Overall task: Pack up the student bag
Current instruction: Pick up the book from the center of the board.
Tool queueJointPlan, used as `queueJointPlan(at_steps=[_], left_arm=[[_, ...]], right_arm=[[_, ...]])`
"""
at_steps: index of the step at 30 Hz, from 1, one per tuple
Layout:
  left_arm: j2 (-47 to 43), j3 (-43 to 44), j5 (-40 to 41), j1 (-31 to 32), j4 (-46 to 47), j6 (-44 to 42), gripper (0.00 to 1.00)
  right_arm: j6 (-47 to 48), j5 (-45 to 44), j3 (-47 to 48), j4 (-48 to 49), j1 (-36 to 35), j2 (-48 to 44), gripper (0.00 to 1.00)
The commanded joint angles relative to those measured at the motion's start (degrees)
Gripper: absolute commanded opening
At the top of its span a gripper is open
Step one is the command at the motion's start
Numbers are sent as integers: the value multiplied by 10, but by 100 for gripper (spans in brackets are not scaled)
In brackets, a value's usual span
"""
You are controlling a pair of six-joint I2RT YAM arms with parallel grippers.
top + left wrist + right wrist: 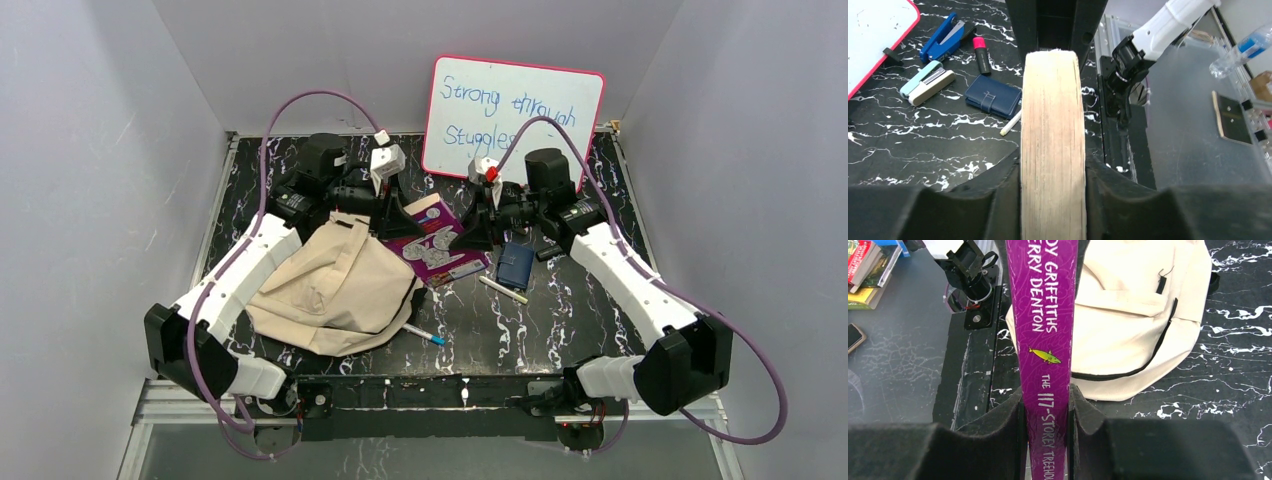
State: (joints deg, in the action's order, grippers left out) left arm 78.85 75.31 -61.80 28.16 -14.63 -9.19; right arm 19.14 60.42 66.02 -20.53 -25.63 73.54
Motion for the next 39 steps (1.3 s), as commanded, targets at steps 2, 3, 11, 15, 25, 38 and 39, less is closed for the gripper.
queueJointPlan(at_steps=[2,3,11,15,25,38,39], left_arm=[[6,33,-31,9,-47,-16,17],[5,34,-33,10,-50,-17,10],[-44,22,-24,15,-40,-48,0],[-89,-31,77,14,77,39,0],[-169,-183,206,11,475,349,0],[-247,-197,262,11,557,404,0],[-249,-194,252,11,559,406,0]], right_arm=[[15,25,42,22,-2,-5,0],[15,21,41,21,-3,-6,0],[-85,-102,-13,124,-3,-74,50],[-200,-262,-107,239,-2,-170,77],[-420,-360,-265,392,-3,-325,85],[-489,-427,-259,410,-2,-358,90],[-492,-427,-259,417,-2,-354,91]])
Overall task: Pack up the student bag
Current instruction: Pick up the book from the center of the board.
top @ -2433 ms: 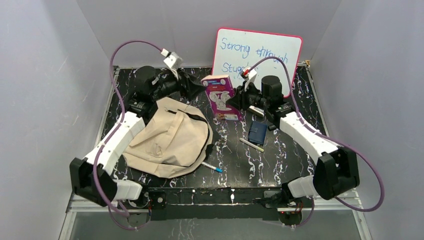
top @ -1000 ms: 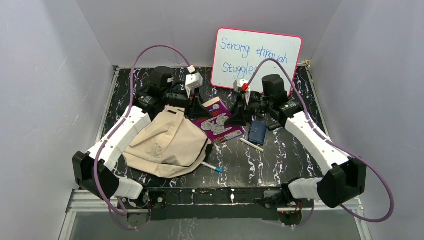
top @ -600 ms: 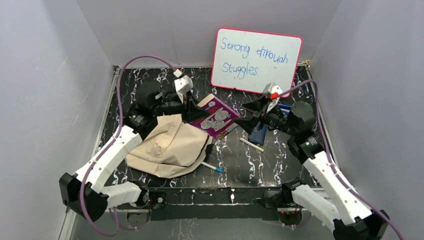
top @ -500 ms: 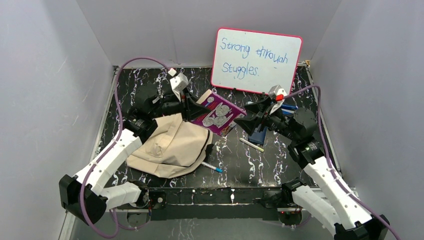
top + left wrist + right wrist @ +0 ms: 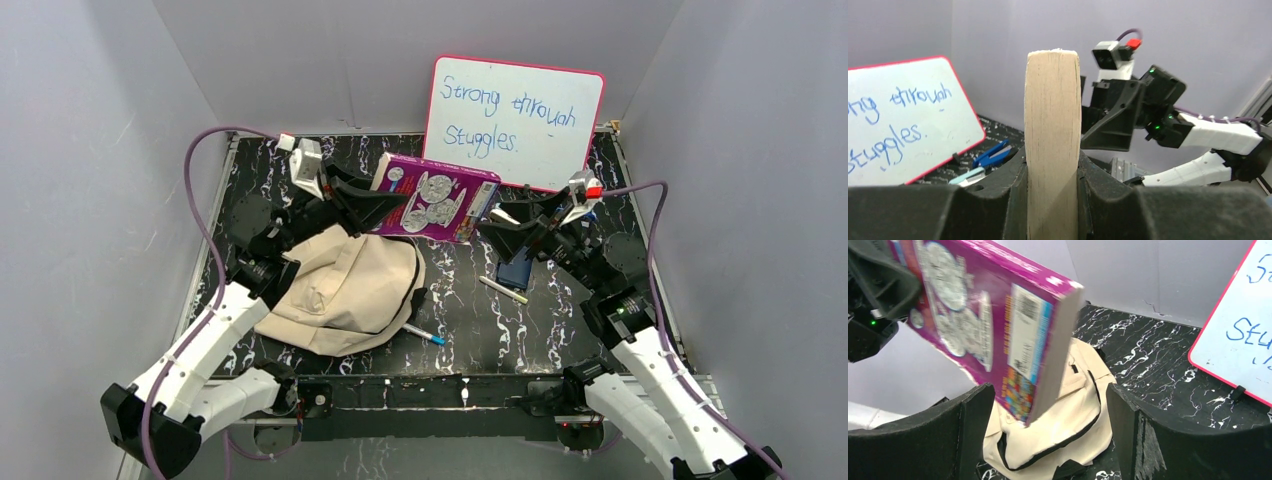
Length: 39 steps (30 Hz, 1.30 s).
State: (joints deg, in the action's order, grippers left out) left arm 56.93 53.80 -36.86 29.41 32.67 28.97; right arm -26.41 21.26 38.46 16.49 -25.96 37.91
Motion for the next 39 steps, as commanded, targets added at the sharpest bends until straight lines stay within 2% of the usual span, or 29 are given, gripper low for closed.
queueJointPlan(at_steps=[1,7,11,18,22,28,34,39], left_arm=[[-30,26,-10,-1,88,28,0],[-32,22,-56,-1,141,75,0],[-36,24,-63,-1,160,90,0],[-20,15,-45,-1,232,135,0],[1,23,-53,0,263,157,0],[7,22,-48,0,278,160,0],[5,14,-39,1,283,161,0],[9,14,-39,1,284,161,0]], right_arm=[[-39,-26,17,58,0,5,91],[-96,95,2,263,1,44,92],[-140,163,13,355,1,82,91],[-217,164,18,472,1,135,77],[-280,204,45,550,1,193,68],[-325,242,69,599,0,232,58],[-321,249,67,581,0,231,49],[-324,251,66,581,-1,234,38]])
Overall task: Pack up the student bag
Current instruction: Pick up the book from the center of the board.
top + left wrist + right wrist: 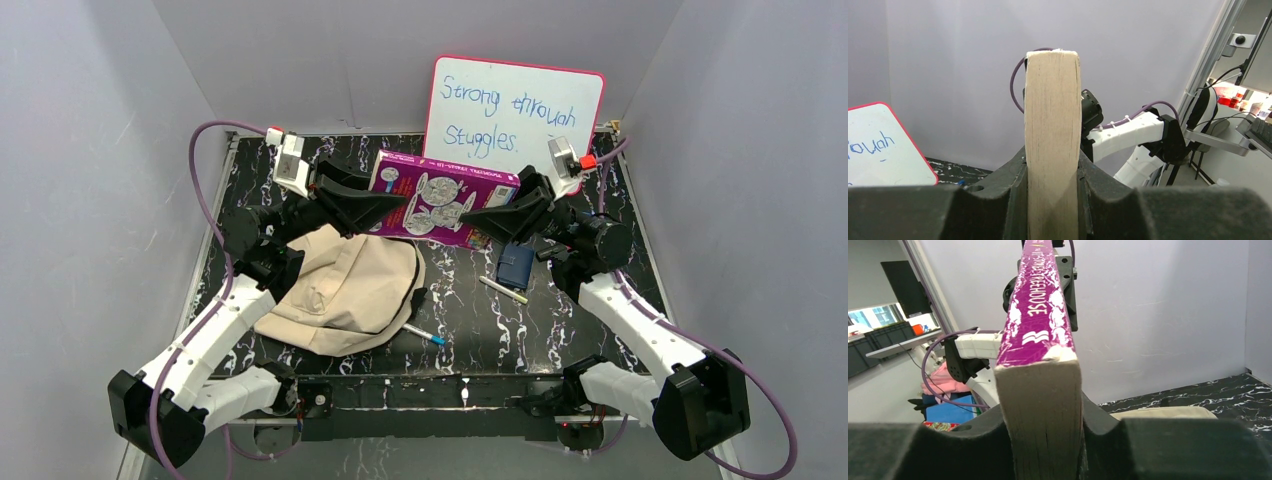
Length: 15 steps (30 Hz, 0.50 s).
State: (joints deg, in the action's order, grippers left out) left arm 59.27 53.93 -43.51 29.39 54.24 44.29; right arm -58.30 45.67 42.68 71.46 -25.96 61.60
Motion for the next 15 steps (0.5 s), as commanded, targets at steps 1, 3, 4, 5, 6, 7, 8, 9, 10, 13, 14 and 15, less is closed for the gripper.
queueJointPlan(at_steps=[1,3,4,5,6,7,8,9,10,13,14,15], left_arm=[[-14,12,30,1,68,8,0],[-13,10,34,1,69,9,0],[-12,9,37,1,68,9,0],[-11,8,40,1,68,9,0],[-11,6,44,1,69,10,0],[-9,3,48,1,67,12,4],[-7,1,51,1,63,13,14],[-5,1,53,1,51,13,24],[-2,3,54,1,29,5,34],[-1,16,56,1,-82,-49,56],[-6,21,67,1,-137,-79,63],[-13,25,88,1,-200,-115,68]], right_arm=[[-6,10,26,32,-2,-2,35],[-7,18,31,32,-2,4,27],[-7,23,34,32,-3,7,21],[-8,28,37,34,-3,9,15],[-9,32,38,36,-3,10,9],[-9,32,37,37,-3,10,5],[-8,31,35,35,-3,9,1],[-2,28,33,28,-3,7,0],[9,19,29,13,-3,2,0],[66,-41,17,-102,-3,-31,0],[94,-74,18,-166,-2,-48,0],[125,-114,22,-234,-2,-64,0]])
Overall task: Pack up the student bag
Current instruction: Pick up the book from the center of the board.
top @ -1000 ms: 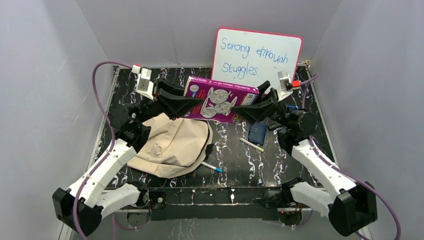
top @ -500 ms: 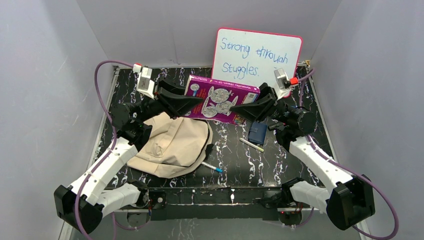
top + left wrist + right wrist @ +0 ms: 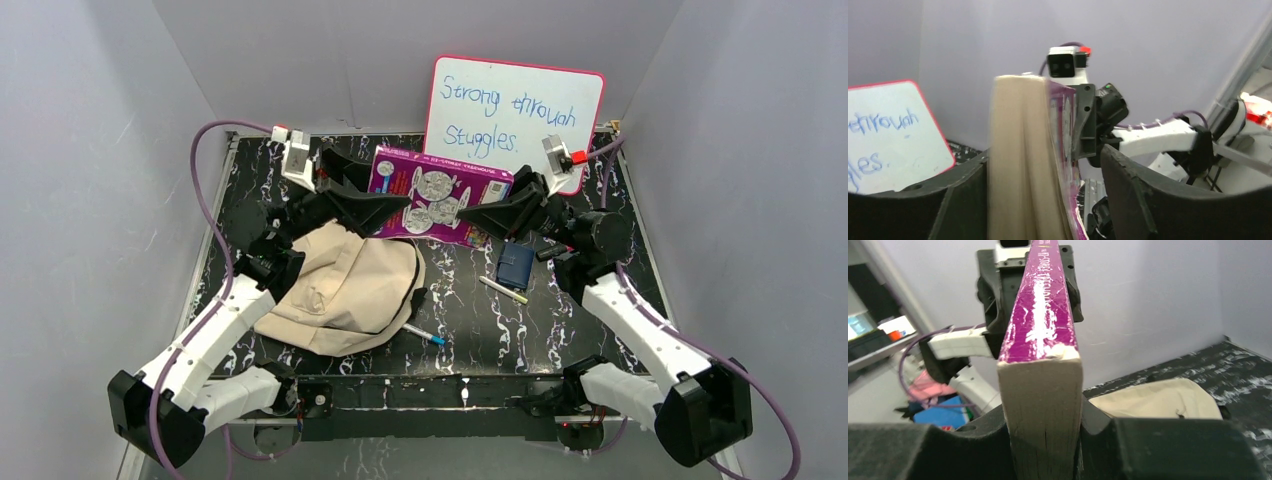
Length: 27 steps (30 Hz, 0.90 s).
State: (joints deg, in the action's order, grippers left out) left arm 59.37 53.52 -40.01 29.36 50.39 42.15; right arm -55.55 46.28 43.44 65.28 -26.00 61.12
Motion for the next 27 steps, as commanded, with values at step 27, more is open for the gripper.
queueJointPlan(at_steps=[27], left_arm=[[34,68,442,120,-788,-250,79]], right_arm=[[254,-592,27,-727,-2,-142,0]])
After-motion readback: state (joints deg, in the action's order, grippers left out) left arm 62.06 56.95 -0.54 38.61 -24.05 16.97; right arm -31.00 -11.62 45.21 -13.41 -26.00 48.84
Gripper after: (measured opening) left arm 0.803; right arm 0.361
